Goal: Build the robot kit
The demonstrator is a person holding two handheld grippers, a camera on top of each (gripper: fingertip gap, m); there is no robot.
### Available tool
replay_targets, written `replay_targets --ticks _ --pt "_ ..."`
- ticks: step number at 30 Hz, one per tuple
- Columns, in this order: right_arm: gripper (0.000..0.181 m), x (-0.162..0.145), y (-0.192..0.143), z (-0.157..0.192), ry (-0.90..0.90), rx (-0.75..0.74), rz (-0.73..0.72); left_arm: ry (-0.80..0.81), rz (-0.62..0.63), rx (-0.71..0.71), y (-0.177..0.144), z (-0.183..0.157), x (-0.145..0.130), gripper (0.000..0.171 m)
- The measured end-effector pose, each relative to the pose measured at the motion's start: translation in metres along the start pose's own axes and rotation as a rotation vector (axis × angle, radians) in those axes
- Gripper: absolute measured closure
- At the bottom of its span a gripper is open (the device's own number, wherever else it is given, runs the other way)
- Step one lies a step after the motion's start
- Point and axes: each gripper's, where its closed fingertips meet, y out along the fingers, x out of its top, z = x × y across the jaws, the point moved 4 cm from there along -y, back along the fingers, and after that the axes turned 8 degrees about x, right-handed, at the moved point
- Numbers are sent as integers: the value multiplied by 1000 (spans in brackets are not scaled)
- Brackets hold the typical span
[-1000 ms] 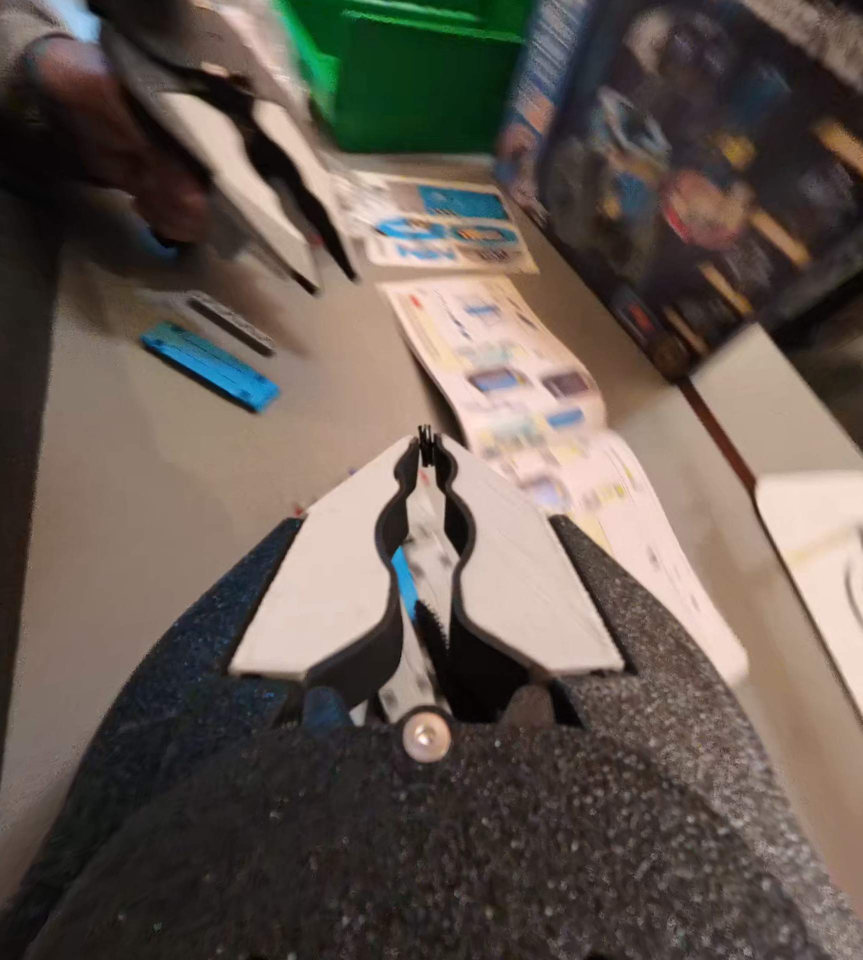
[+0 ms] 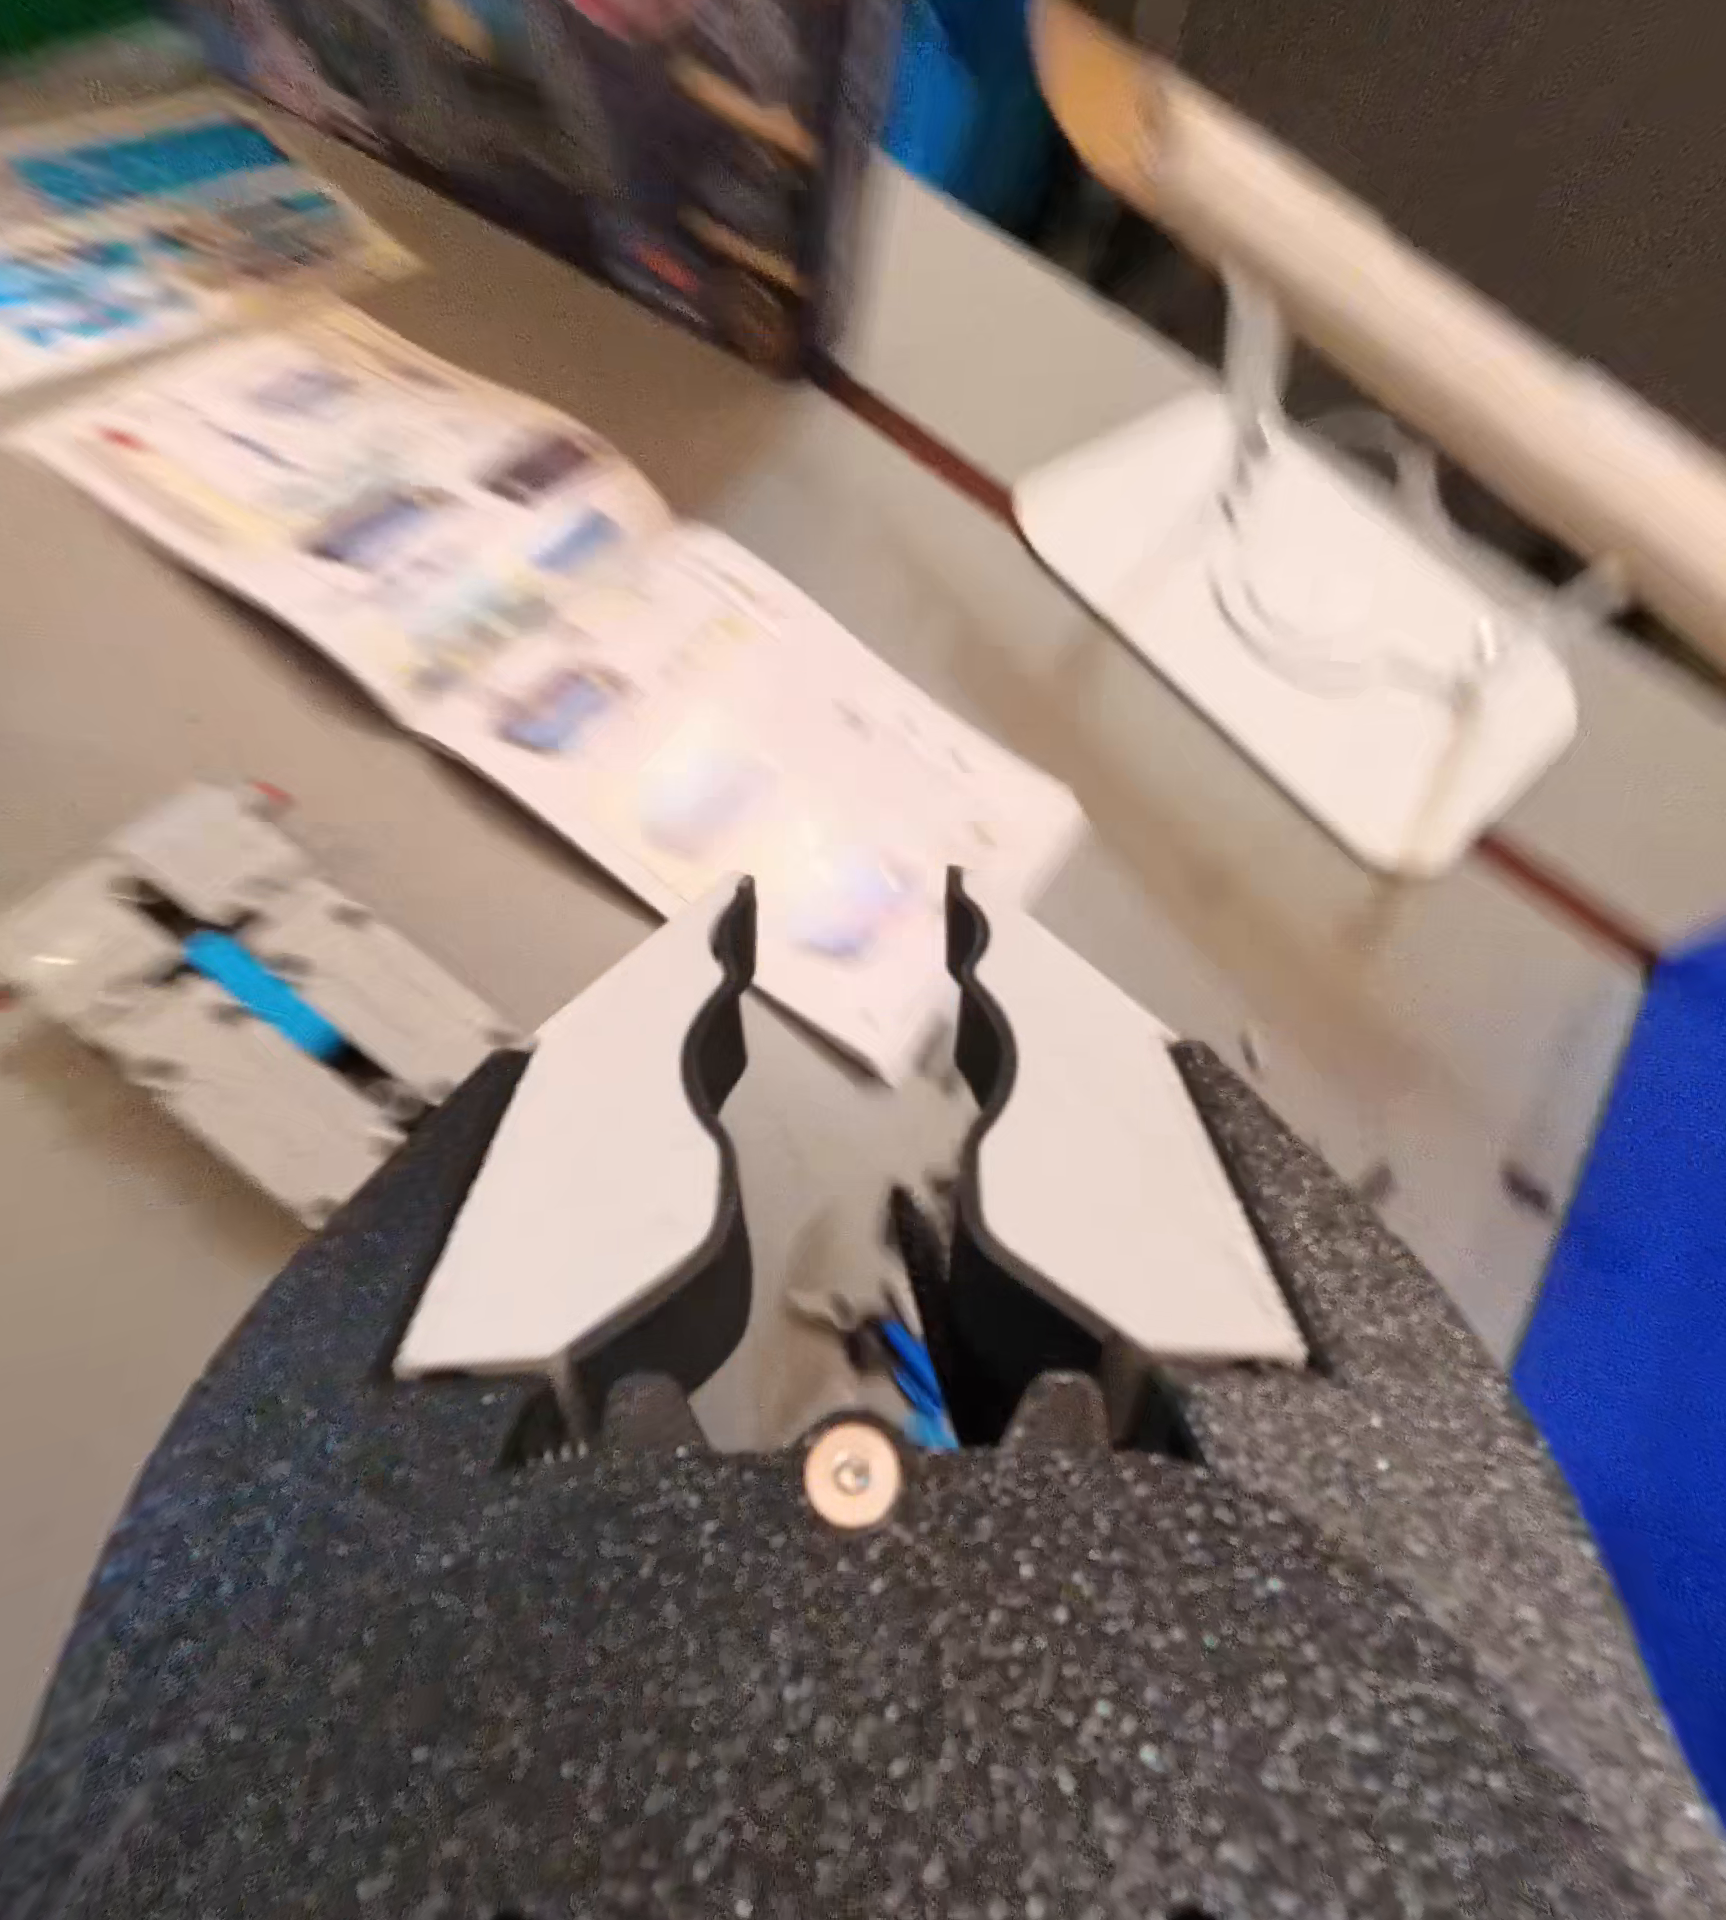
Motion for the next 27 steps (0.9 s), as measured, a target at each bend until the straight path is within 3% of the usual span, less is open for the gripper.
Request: replay_targets --ticks 3,6,12,18,24,27 --pt "148 -40 0 -35 178 -45 84 -31 22 13 3 4 -2 168" --pt "156 -52 10 -40 209 -69 143 -116 76 14 7 13 -8 168" --pt "159 -67 37 -34 219 -15 265 -127 127 -50 10 6 -14 168" --pt "169 -76 41 -38 266 10 280 -133 133 -62 10 5 -15 167" --pt "178 -76 43 -33 263 49 274 -115 70 -98 4 -1 -7 150" --pt "179 -72 37 -30 170 27 288 -152 1 -84 0 5 2 140"
